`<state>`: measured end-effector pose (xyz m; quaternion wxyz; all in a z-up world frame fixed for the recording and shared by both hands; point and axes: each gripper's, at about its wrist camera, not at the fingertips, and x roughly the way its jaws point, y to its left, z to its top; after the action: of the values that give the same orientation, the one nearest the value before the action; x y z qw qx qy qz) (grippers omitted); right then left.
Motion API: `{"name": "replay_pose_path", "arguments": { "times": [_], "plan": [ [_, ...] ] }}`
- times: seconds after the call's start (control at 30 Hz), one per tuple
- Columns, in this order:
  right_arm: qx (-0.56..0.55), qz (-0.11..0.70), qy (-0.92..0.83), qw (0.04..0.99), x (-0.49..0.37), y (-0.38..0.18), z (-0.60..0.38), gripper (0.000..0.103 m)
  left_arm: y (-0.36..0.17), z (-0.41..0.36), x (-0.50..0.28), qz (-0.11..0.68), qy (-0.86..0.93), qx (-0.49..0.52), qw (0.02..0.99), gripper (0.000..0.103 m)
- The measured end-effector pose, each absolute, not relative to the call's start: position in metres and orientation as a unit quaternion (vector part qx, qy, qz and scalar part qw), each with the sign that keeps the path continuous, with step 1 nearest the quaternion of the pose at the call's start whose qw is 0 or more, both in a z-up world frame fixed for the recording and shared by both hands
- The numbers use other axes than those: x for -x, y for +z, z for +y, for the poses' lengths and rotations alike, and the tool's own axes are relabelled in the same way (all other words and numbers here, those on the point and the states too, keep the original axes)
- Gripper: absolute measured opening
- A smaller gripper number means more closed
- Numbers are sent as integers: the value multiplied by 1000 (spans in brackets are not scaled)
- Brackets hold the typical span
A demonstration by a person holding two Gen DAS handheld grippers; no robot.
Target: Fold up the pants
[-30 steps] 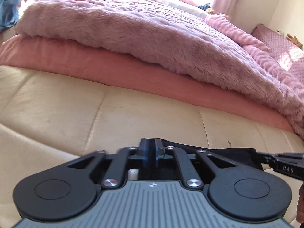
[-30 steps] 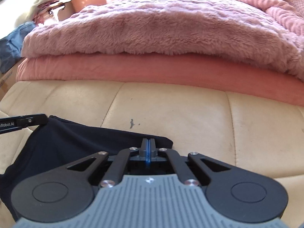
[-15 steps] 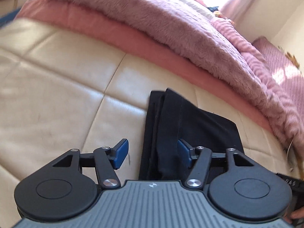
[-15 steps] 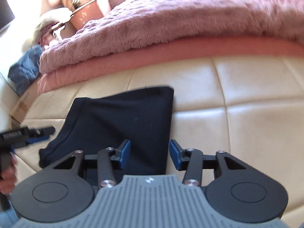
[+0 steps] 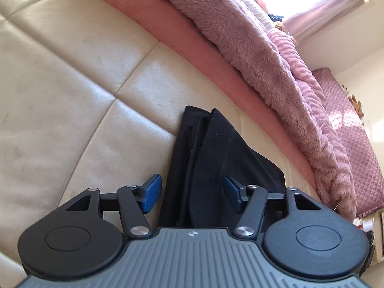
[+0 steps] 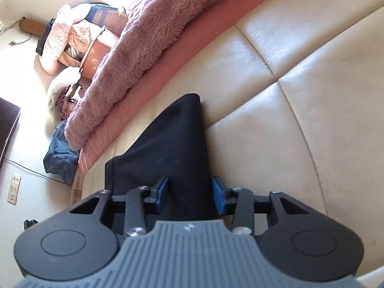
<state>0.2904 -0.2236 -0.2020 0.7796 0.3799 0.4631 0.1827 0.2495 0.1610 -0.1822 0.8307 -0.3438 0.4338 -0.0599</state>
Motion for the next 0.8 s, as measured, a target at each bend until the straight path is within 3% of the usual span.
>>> {"name": "replay_pose_path", "arguments": {
  "times": [0.13, 0.3, 0.5, 0.8],
  "plan": [
    [-383, 466, 187, 775, -302, -205, -223, 30, -178, 153, -256, 439, -64, 314, 839, 60],
    [-375, 467, 191, 778, -307, -204, -220, 22, -177, 152, -258, 439, -65, 298, 845, 41],
    [-353, 471, 199, 784, -308, -196, -216, 15, -170, 154, -258, 435, -65, 283, 852, 29],
    [-333, 466, 246, 782, -332, -168, -174, 12, -142, 191, -266, 416, -49, 252, 872, 23]
  ]
}}
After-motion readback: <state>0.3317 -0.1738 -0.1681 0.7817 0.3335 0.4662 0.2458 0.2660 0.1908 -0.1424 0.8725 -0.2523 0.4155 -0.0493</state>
